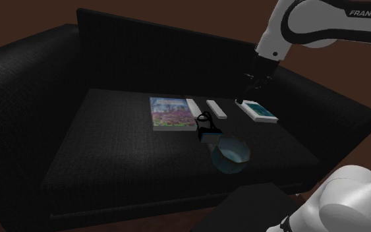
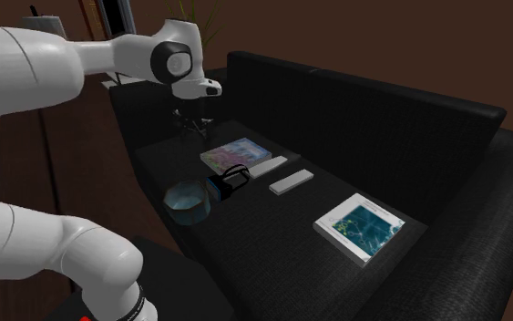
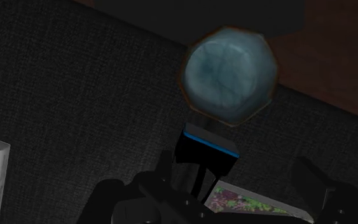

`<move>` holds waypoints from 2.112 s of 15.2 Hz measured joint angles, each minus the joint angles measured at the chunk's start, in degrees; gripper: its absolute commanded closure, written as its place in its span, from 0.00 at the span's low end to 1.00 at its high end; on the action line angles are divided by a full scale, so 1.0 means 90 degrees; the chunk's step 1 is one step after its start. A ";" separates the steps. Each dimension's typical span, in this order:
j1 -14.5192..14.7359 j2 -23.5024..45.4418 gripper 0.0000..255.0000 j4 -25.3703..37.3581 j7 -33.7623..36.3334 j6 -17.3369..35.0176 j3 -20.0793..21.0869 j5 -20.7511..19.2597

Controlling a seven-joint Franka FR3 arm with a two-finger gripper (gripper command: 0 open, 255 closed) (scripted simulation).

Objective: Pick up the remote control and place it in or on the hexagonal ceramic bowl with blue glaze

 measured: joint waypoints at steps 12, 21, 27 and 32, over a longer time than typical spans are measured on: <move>-0.0342 0.2491 0.00 0.0996 -0.0578 0.1402 -0.0638 -0.0157; -0.0650 0.4552 0.00 0.2520 -0.1046 0.1851 -0.0993 0.0090; -0.0949 0.5994 0.00 0.3856 -0.1293 0.1896 -0.1103 0.0350; -0.1246 0.7152 0.00 0.5129 -0.1424 0.1727 -0.1127 0.0537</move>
